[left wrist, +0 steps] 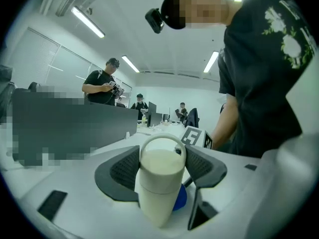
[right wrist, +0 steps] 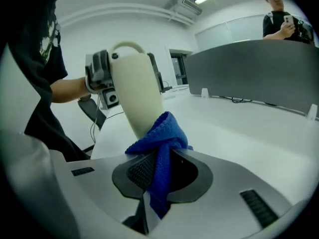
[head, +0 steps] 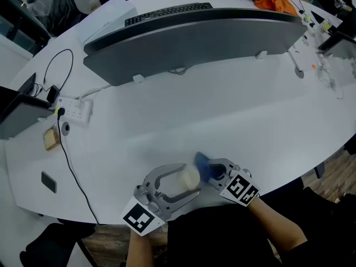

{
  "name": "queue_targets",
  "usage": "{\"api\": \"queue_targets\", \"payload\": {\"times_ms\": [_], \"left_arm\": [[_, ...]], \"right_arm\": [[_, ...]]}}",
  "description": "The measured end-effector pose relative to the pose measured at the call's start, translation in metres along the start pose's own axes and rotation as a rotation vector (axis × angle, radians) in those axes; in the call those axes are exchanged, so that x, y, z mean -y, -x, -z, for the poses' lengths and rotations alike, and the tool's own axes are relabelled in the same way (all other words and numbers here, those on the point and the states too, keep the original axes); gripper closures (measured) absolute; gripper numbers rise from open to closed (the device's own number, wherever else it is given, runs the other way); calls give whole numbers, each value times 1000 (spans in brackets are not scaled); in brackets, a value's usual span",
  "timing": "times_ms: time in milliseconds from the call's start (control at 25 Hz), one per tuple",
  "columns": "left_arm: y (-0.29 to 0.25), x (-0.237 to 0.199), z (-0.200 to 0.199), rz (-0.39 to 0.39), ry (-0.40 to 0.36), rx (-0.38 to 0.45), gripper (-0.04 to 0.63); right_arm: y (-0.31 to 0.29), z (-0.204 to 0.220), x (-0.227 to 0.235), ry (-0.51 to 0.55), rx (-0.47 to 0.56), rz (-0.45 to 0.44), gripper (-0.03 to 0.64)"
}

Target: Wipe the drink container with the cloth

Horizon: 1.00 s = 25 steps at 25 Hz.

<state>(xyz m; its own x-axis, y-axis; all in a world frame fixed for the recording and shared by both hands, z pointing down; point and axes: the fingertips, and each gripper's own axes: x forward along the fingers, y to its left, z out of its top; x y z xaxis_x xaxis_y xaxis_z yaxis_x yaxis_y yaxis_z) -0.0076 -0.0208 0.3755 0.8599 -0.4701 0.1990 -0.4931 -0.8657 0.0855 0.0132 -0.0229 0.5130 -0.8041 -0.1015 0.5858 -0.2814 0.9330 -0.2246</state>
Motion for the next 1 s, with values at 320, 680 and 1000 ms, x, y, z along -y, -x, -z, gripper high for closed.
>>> {"api": "queue_targets", "payload": {"times_ms": [320,680,1000], "left_arm": [[13,-6,7,-329,61,-113,285],[-8,-5,-5,-478,37,-56,324],[1,-2,-2,18,-50,-45,324]], "right_arm": [[-3,3,3,-57,21,5,572],[9,-8,7,-142,84,62,572],[73,-118,5,-76,465,40,572]]}}
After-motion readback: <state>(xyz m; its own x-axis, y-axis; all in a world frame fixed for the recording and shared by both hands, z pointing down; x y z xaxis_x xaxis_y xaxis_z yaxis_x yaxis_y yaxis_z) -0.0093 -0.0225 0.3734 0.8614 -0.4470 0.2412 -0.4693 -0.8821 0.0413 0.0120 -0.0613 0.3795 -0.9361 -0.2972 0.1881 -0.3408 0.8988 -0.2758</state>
